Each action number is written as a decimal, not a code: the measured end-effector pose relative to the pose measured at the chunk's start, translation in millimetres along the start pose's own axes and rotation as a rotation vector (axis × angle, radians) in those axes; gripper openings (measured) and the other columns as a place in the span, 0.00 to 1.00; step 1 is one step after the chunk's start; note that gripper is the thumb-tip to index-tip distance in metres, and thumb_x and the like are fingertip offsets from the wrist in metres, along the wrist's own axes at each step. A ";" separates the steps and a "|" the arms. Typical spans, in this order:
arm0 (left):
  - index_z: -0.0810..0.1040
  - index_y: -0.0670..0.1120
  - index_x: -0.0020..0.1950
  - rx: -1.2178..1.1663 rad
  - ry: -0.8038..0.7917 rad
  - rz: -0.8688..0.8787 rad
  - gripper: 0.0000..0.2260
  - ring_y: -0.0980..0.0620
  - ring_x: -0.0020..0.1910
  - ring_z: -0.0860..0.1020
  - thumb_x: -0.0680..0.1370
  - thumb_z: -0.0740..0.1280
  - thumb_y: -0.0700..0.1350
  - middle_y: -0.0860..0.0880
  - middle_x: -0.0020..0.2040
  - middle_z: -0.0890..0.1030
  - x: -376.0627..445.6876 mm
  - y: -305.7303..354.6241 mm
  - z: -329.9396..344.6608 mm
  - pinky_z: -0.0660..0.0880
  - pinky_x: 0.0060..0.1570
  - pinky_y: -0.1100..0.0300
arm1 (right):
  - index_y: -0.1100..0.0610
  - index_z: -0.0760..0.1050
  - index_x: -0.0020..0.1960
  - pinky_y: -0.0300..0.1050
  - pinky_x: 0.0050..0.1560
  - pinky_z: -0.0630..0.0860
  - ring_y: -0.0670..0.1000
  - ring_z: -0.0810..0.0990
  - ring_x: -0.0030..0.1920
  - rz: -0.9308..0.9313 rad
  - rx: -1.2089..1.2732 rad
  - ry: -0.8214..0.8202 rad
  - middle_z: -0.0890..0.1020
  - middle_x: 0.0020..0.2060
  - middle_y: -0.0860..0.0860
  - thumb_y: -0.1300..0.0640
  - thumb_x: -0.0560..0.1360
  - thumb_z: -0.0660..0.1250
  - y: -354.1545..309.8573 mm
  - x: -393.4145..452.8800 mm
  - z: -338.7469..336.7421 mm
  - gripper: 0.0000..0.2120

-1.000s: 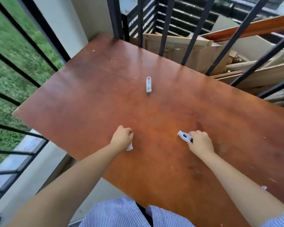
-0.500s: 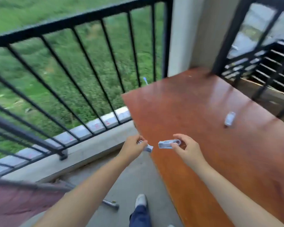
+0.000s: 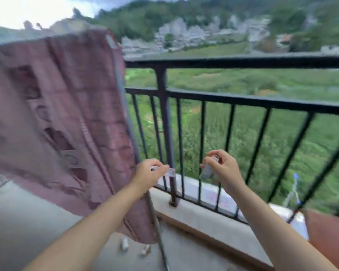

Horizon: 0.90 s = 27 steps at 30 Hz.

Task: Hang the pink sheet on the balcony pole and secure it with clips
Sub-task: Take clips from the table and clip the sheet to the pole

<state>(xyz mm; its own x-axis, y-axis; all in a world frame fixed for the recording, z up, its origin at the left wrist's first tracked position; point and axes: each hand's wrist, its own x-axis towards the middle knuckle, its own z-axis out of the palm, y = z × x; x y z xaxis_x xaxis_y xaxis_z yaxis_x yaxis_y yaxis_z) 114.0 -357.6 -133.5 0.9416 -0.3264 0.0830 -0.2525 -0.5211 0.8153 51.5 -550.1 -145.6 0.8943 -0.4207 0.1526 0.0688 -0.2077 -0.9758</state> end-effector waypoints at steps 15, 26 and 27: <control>0.73 0.52 0.28 0.322 0.498 -0.094 0.11 0.48 0.41 0.79 0.67 0.68 0.39 0.48 0.35 0.79 70.1 19.8 -140.8 0.74 0.44 0.59 | 0.49 0.72 0.53 0.35 0.32 0.71 0.44 0.74 0.30 -0.302 0.181 -0.560 0.77 0.36 0.44 0.59 0.75 0.61 -118.3 175.1 176.5 0.08; 0.58 0.47 0.24 0.573 0.753 -0.213 0.22 0.47 0.32 0.66 0.75 0.64 0.48 0.50 0.25 0.63 99.7 48.0 -95.9 0.56 0.32 0.55 | 0.53 0.74 0.30 0.41 0.29 0.62 0.49 0.65 0.28 -0.389 0.274 -0.962 0.70 0.27 0.54 0.68 0.71 0.62 -103.6 219.2 192.1 0.15; 0.56 0.47 0.24 0.576 0.762 -0.211 0.23 0.48 0.30 0.64 0.75 0.63 0.48 0.51 0.25 0.61 98.6 49.9 -94.0 0.54 0.31 0.55 | 0.53 0.73 0.31 0.42 0.29 0.61 0.49 0.64 0.28 -0.408 0.236 -0.979 0.69 0.26 0.54 0.68 0.71 0.63 -100.5 219.5 192.8 0.14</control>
<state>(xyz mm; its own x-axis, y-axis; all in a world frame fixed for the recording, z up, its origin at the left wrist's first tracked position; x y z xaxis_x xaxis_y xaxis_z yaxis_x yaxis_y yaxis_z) 215.2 -341.6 -30.8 0.8203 0.3093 0.4810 0.0583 -0.8820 0.4677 326.2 -451.3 -44.3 0.7424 0.5499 0.3828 0.4305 0.0463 -0.9014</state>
